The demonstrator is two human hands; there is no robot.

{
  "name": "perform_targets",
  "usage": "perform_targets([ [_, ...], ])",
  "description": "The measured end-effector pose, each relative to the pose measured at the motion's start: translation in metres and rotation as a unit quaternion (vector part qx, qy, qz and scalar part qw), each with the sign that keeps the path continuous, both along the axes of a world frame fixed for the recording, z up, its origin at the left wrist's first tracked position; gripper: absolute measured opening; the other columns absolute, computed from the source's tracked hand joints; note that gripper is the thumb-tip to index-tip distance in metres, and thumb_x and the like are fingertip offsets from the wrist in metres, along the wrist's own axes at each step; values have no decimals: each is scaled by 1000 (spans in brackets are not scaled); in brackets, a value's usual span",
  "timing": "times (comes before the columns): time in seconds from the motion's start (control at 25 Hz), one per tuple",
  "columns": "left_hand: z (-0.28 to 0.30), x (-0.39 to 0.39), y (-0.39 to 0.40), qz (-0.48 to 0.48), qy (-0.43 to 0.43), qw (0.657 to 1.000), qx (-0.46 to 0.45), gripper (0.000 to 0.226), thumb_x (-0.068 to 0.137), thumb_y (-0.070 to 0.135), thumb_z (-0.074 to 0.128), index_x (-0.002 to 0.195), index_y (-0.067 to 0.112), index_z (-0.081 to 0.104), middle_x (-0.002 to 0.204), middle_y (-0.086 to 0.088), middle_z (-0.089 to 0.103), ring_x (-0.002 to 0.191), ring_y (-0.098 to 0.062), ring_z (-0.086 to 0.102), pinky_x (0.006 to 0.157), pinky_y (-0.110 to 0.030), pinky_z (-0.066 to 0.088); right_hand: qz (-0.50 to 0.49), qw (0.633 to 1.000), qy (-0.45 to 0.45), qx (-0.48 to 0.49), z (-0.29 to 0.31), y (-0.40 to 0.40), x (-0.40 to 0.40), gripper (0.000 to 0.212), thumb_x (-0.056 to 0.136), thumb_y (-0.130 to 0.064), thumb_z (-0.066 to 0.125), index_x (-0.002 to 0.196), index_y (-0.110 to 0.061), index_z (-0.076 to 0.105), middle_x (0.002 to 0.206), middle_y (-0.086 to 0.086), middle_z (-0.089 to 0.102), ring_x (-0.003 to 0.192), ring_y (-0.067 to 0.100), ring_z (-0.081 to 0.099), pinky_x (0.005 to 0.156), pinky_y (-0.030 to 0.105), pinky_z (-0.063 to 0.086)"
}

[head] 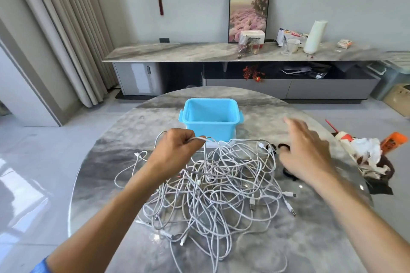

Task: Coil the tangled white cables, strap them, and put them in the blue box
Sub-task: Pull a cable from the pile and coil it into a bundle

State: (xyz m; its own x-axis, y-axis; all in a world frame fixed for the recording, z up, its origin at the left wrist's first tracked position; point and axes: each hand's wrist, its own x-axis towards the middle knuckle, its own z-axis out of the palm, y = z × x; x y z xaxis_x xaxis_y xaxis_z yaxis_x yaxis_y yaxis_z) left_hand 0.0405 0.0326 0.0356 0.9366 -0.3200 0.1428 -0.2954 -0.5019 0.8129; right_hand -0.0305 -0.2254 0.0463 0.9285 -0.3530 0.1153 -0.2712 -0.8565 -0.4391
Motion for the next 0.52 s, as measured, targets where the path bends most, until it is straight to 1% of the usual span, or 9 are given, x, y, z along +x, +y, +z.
perform_targets([
  [0.08,-1,-6,-12,3,-84,994,74,45,88,23,63,54,14,34,47,5,32,47,-16,28,49,-32,25,185,974,-63,115,6,28,-4,61,89,-29,62,145,-35,39,144,-15,50,124,10,54,98,28,44],
  [0.12,0,-10,-17,0,-113,990,79,43,85,23,61,53,13,34,46,4,32,48,-17,29,49,-33,26,248,948,-62,190,6,42,-4,54,91,-36,63,141,-37,44,133,-20,58,114,4,60,93,25,47],
  [0.16,1,-12,-21,1,-128,989,74,39,81,22,60,53,13,35,46,3,33,48,-17,30,49,-33,27,299,932,-51,198,3,55,-3,44,93,-39,64,135,-36,51,115,-22,66,99,1,64,85,24,49],
  [0.2,2,-15,-25,2,-131,989,66,36,77,21,61,53,13,37,45,3,34,48,-16,31,48,-32,28,318,936,-70,134,-1,65,-4,33,95,-36,63,127,-32,59,93,-22,69,82,1,65,75,25,49],
  [0.28,4,-15,-24,-16,-79,996,25,34,76,14,70,55,10,44,46,7,38,46,-12,31,46,-28,28,302,939,-112,120,-5,68,1,15,98,-24,59,109,-24,69,64,-13,61,54,8,52,55,31,42],
  [0.36,7,-10,-13,-41,3,998,-37,34,78,7,74,57,5,47,48,4,40,45,-11,34,47,-23,30,246,916,-135,287,10,50,6,20,101,-12,50,95,-15,69,49,-8,45,41,12,32,41,25,25],
  [0.44,9,1,2,-24,35,997,-71,38,81,8,74,55,8,47,49,2,41,49,-16,41,51,-28,37,135,809,-180,543,34,17,12,29,100,0,38,88,-10,63,41,-5,32,34,8,21,38,19,13],
  [0.48,9,6,9,-13,38,997,-70,39,82,10,74,55,8,45,50,0,41,50,-16,42,52,-29,37,85,763,-193,612,40,1,13,30,98,2,35,88,-9,61,40,-4,31,31,7,19,37,16,12],
  [0.52,8,8,14,-6,41,997,-66,41,82,11,74,54,8,44,50,0,40,49,-16,41,51,-29,36,43,754,-180,630,37,-10,13,28,98,1,35,91,-7,61,40,-3,32,31,6,19,36,13,13],
])
